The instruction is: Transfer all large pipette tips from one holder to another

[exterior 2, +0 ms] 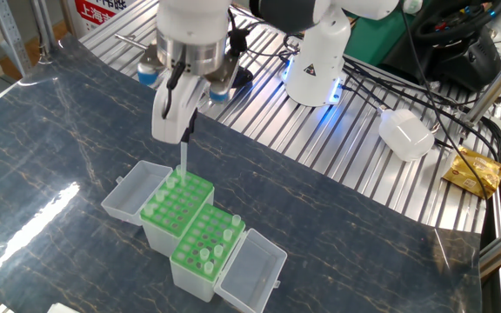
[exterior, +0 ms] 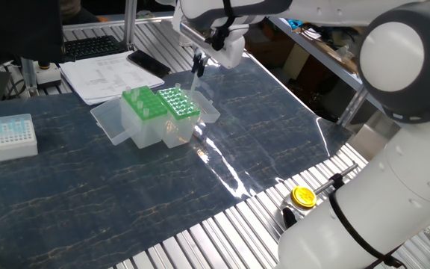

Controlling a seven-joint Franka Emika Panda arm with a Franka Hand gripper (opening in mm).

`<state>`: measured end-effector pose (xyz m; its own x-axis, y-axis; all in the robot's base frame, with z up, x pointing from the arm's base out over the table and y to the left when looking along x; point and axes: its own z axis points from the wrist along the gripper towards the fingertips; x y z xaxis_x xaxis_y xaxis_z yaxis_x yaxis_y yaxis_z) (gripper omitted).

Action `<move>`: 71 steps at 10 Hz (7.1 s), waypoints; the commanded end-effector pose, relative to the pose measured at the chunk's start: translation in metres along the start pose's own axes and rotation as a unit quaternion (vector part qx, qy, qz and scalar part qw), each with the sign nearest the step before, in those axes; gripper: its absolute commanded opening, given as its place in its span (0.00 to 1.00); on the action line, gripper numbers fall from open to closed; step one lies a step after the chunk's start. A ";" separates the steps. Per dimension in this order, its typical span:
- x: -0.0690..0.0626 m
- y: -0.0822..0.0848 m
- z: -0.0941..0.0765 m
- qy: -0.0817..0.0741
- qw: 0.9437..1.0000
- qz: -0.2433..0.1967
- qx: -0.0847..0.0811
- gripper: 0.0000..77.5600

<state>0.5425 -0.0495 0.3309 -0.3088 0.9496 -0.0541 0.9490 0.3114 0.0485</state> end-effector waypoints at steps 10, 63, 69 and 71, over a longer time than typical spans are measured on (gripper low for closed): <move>0.009 0.003 -0.026 0.003 1.000 0.006 0.000 0.01; 0.067 0.070 -0.011 0.023 0.999 0.042 -0.002 0.01; 0.076 0.065 -0.004 0.019 0.999 0.039 0.000 0.01; 0.076 0.065 -0.004 0.016 0.999 0.039 0.002 0.01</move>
<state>0.5797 0.0433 0.3323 -0.2366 0.9714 -0.0178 0.9704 0.2372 0.0448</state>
